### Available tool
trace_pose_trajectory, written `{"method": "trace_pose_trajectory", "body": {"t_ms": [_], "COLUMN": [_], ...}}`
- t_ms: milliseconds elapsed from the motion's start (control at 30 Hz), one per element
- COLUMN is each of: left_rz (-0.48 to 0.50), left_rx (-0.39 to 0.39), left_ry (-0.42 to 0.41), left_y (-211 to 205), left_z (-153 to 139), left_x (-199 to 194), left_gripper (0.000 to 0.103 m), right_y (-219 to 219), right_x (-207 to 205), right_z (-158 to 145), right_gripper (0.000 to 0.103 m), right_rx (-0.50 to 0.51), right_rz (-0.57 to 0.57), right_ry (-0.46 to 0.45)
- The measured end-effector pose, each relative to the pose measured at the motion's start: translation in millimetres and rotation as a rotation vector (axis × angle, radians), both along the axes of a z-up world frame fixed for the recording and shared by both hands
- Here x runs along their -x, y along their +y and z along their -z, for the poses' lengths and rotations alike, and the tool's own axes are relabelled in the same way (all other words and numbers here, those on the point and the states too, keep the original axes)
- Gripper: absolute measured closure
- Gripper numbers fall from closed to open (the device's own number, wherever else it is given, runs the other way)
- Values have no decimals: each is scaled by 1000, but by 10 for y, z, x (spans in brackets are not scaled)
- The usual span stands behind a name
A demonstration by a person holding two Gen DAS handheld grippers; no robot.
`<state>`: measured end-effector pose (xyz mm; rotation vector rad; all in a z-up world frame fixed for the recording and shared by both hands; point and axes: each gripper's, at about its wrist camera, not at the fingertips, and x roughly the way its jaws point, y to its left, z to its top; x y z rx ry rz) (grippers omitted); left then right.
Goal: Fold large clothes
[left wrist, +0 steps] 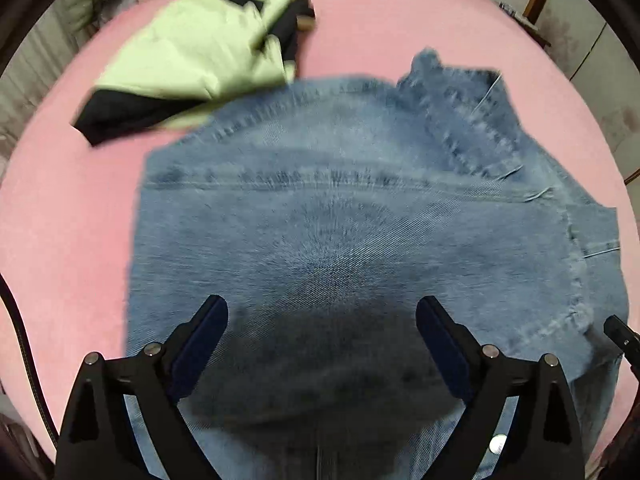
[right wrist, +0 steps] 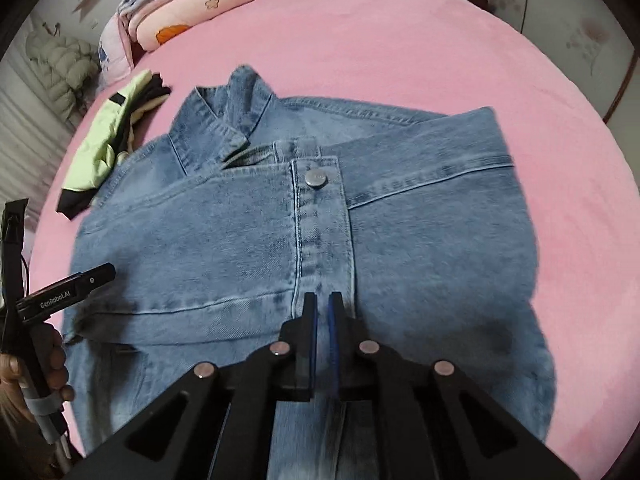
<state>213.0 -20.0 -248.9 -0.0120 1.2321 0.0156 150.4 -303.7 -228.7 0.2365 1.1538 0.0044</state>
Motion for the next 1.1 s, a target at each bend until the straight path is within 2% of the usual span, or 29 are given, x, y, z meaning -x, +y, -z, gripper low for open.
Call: {"method": "trace_pose_trajectory", "body": {"t_ms": [100, 200, 400, 600, 867, 1000, 1100], "left_rz": [-5, -28, -88, -153, -182, -205, -160], "left_rx": [-36, -32, 45, 18, -9, 22, 23], "left_ry": [-69, -124, -178, -220, -254, -248, -256], "left_y": [-69, -79, 27, 46, 127, 221, 227], "left_z": [-346, -735, -1544, -2231, -2739, -2849, -2877], "left_x": [129, 252, 587, 971, 1508, 1724, 1852], "left_gripper": [8, 8, 8, 8, 8, 8, 8], "right_y": [-43, -68, -91, -69, -46, -38, -26], "right_x": [99, 192, 342, 523, 859, 1047, 1180], "right_z": [-223, -518, -1080, -1575, -2049, -2228, -2307], "right_gripper": [97, 97, 97, 97, 97, 97, 96], "right_rx": [7, 11, -1, -3, 13, 27, 35], "right_rz": [-5, -12, -37, -87, -140, -147, -144], "right_ry": [-12, -29, -89, -148, -222, -265, -284]}}
